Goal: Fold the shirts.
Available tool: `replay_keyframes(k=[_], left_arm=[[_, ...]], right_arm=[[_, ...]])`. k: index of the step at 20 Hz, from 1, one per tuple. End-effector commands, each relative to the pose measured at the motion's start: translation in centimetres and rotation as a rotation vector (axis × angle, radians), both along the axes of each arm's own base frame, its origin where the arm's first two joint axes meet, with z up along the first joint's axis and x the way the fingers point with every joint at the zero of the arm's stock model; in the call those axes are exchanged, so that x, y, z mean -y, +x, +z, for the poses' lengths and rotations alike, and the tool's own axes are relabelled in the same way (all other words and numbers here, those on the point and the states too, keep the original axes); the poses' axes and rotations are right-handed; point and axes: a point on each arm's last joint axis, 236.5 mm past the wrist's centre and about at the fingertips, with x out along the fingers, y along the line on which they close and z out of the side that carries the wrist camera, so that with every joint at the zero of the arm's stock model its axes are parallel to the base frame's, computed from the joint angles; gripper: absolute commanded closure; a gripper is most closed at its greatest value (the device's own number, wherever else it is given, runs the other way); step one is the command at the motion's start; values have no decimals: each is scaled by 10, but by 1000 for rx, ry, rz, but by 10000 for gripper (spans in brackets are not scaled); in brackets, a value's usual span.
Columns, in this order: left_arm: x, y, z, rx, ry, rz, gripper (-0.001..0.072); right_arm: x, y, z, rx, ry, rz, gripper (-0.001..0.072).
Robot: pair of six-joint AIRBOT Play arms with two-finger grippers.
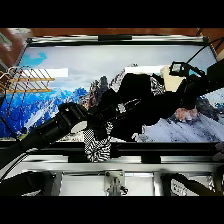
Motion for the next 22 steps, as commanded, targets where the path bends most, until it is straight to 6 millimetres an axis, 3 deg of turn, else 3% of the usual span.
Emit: replay_keyframes(k=[1, 4, 6, 7, 9, 10, 15, 17, 18, 22], left_arm=[[-3, 7, 1, -9, -15, -2, 660], [-17, 36, 2, 18, -36, 62, 656], [-37, 59, -2, 30, -22, 101, 639], [-45, 70, -4, 35, -21, 127, 569], [-61, 90, -7, 46, -29, 184, 195], [-69, 98, -7, 53, -28, 208, 97], [-123, 132, 0, 143, 67, 282, 81], [-134, 138, 6, 150, 78, 305, 74], [-140, 142, 10, 157, 86, 316, 25], [-159, 151, 26, 161, 94, 367, 30]], right_arm=[[-19, -1, -6, 33, -35, 206, 256], [-25, -6, -7, 15, -35, 226, 619], [-30, -8, -5, 11, -9, 231, 626], [-34, -9, -4, 10, 8, 234, 626], [-45, -10, -1, -4, 60, 203, 627], [-51, -12, 2, -8, 86, 198, 627], [-60, -13, 6, -25, 136, 161, 629], [-65, -14, 9, -27, 161, 162, 629], [-66, -14, 9, -30, 165, 156, 631], [-71, -15, 12, -33, 195, 155, 632]])
